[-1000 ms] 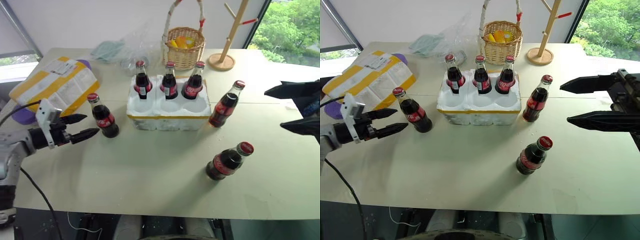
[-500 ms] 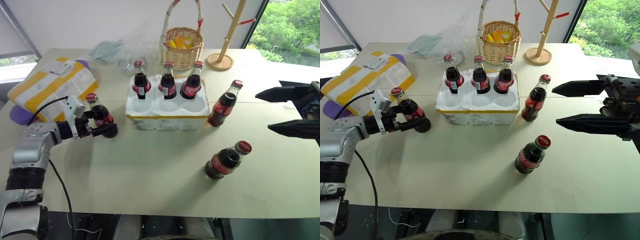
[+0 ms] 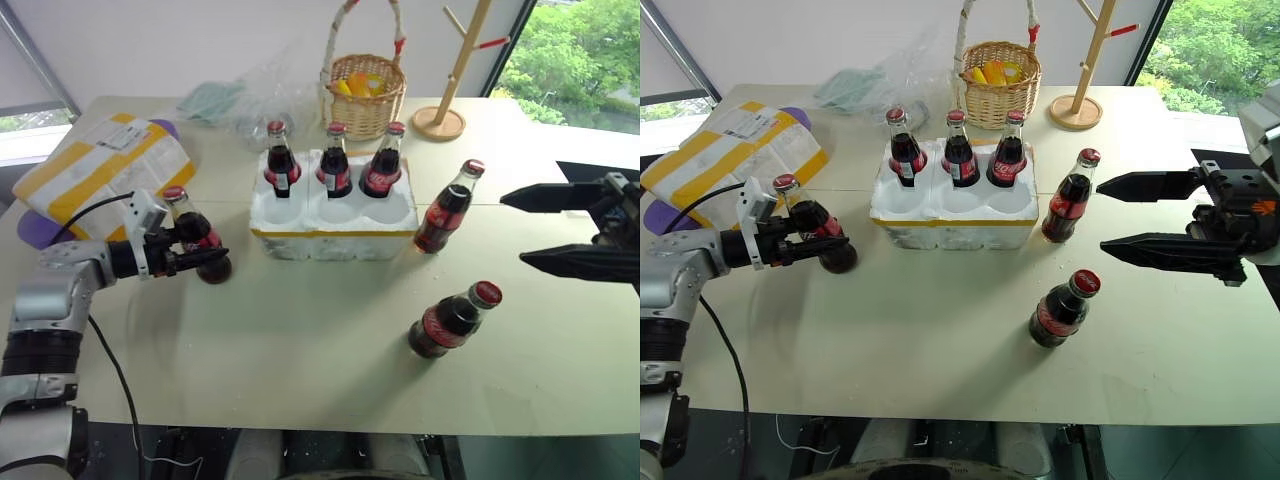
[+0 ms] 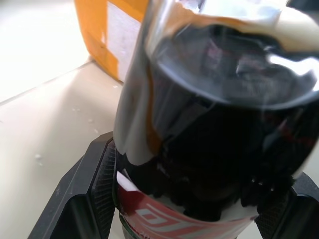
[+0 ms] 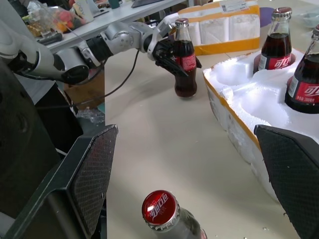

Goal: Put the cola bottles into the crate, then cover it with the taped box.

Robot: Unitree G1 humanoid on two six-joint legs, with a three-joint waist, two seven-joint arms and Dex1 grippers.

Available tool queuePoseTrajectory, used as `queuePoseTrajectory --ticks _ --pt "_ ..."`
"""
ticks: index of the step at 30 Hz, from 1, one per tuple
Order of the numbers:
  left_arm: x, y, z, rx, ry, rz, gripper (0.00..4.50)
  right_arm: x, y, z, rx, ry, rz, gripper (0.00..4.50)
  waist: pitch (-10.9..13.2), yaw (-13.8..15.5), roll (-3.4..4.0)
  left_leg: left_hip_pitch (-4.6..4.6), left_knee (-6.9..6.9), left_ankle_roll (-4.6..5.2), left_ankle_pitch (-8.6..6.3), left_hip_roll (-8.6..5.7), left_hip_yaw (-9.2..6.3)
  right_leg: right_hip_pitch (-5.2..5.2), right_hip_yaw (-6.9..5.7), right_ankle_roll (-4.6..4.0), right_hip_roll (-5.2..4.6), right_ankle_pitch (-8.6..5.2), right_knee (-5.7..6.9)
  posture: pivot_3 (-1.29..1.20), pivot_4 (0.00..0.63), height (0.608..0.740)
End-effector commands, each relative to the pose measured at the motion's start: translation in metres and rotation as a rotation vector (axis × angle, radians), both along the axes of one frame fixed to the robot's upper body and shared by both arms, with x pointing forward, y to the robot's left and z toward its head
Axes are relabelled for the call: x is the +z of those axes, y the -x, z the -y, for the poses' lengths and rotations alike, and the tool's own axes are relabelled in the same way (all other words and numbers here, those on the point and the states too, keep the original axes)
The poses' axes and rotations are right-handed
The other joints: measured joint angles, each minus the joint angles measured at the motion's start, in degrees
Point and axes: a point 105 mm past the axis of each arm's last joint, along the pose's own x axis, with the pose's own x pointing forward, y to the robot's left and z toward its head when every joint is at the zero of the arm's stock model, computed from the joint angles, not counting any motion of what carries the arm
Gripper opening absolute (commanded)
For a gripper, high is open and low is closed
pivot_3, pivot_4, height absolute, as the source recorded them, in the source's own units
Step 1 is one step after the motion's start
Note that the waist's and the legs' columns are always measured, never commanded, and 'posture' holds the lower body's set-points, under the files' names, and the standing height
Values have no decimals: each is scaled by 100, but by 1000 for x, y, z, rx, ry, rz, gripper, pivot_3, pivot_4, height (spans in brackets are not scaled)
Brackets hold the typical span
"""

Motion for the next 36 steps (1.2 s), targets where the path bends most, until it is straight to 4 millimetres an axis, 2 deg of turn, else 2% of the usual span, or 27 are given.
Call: queuePoseTrajectory --ticks 1,5,8,10,13,17,22,30,35,36 --pt "75 -3 17 -102 70 150 2848 4 0 0 -8 12 43 4500 17 37 -30 -3 7 0 0 0 -6 2 -3 0 2 0 1 0 150 740" --pt "119 -11 39 -188 117 212 2848 -1 -4 2 -35 17 44 4500 22 21 -39 -20 17 2 -1 -10 -5 0 -3 8 -5 4 -9 0 150 740" --pt "140 -16 58 -271 144 237 2848 -5 -6 3 -52 18 43 4500 22 9 -39 -21 19 6 -4 -13 -4 0 -2 15 -5 4 -11 0 150 740" --pt "146 -20 71 -320 139 247 2848 -7 -6 4 -62 16 46 4500 22 -1 -38 -20 19 6 -3 -18 -5 -1 -2 18 -2 2 -7 0 150 740" --pt "133 -30 87 -371 60 253 2848 -9 -6 3 -81 9 54 4500 23 -30 -37 -19 19 6 -3 -19 -5 -3 -2 18 6 2 -4 0 150 740" --pt "111 -40 99 -407 2 230 2848 -11 -4 4 -107 -2 60 4500 23 -37 -37 -19 18 6 -3 -17 -3 -10 3 18 11 2 1 0 150 740" --pt "81 -48 105 -426 -71 204 2848 -15 -1 5 -141 -13 62 4500 23 -10 -38 -30 19 6 -3 -16 -4 -19 3 18 10 2 3 0 150 740" --pt "56 -62 123 -407 -127 243 2848 -19 -1 6 -174 -29 64 4500 24 4 -39 -40 28 6 -3 -19 -6 -19 3 23 3 5 1 0 150 740" --pt "33 -71 131 -353 -164 258 2848 -20 -3 7 -189 -23 62 4500 23 48 -37 -41 31 7 -3 -19 -10 -17 2 25 2 6 2 0 150 740" --pt "32 -72 131 -344 -159 253 3862 -20 -3 7 -192 -22 61 4500 22 79 -36 -38 32 7 -3 -19 -11 -14 2 26 1 6 3 0 150 740"
